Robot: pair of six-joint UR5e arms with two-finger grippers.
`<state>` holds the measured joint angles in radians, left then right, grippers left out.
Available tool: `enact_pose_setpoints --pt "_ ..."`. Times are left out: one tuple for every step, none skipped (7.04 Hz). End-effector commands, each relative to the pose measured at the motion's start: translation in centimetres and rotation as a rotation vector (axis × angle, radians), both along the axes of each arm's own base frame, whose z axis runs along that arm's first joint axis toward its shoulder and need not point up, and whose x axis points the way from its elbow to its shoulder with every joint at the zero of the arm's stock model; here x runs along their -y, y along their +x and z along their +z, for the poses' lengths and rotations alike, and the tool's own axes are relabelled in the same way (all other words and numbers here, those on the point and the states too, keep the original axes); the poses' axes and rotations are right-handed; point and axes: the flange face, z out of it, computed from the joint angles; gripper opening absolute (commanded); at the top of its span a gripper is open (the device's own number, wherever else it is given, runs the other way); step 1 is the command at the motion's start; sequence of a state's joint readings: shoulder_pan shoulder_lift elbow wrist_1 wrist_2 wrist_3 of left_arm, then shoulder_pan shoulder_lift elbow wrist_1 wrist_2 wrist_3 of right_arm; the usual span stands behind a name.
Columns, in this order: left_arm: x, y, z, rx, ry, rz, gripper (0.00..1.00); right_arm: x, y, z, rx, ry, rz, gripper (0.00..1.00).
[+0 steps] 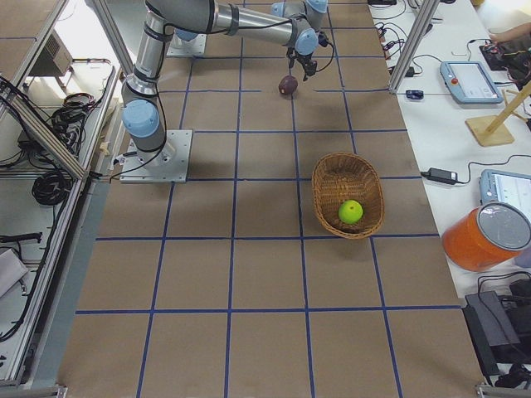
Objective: Put all apples into basket
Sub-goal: 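Grasp purple apple with right gripper while left grasps red apple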
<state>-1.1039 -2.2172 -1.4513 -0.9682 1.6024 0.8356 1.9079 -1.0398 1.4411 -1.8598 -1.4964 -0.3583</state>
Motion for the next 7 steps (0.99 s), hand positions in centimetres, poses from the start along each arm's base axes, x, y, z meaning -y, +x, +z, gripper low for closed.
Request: enact_pose_setpoints --pt "0.2 0.3 -2.2 -0.010 0.022 -0.007 1.00 -1.2 1.4 -1.3 0.030 0.035 0.013 1.00" --pt "0.2 0.4 -3.4 -0.017 0.037 -0.006 1.00 -1.1 1.6 -2.6 0.024 0.052 0.014 1.00" --pt "0.2 0.4 -3.8 -0.021 0.040 0.007 0.72 -0.9 1.6 -3.2 0.023 0.052 0.019 1.00" --pt "0.1 0.8 -3.5 -0.021 0.036 0.037 0.44 -0.6 1.7 -4.3 0.018 0.048 0.020 1.00" --pt "0.0 0.4 -2.4 -0.017 0.031 0.071 0.31 0.0 1.9 -5.9 0.020 0.036 0.017 1.00" --pt "-0.7 -0.6 -1.4 -0.030 0.056 0.129 0.31 0.0 1.8 -7.2 0.018 0.029 0.019 1.00" --pt "-2.3 -2.4 0.3 -0.061 0.097 0.233 0.31 -0.1 1.6 -7.8 0.018 0.016 0.018 1.00"
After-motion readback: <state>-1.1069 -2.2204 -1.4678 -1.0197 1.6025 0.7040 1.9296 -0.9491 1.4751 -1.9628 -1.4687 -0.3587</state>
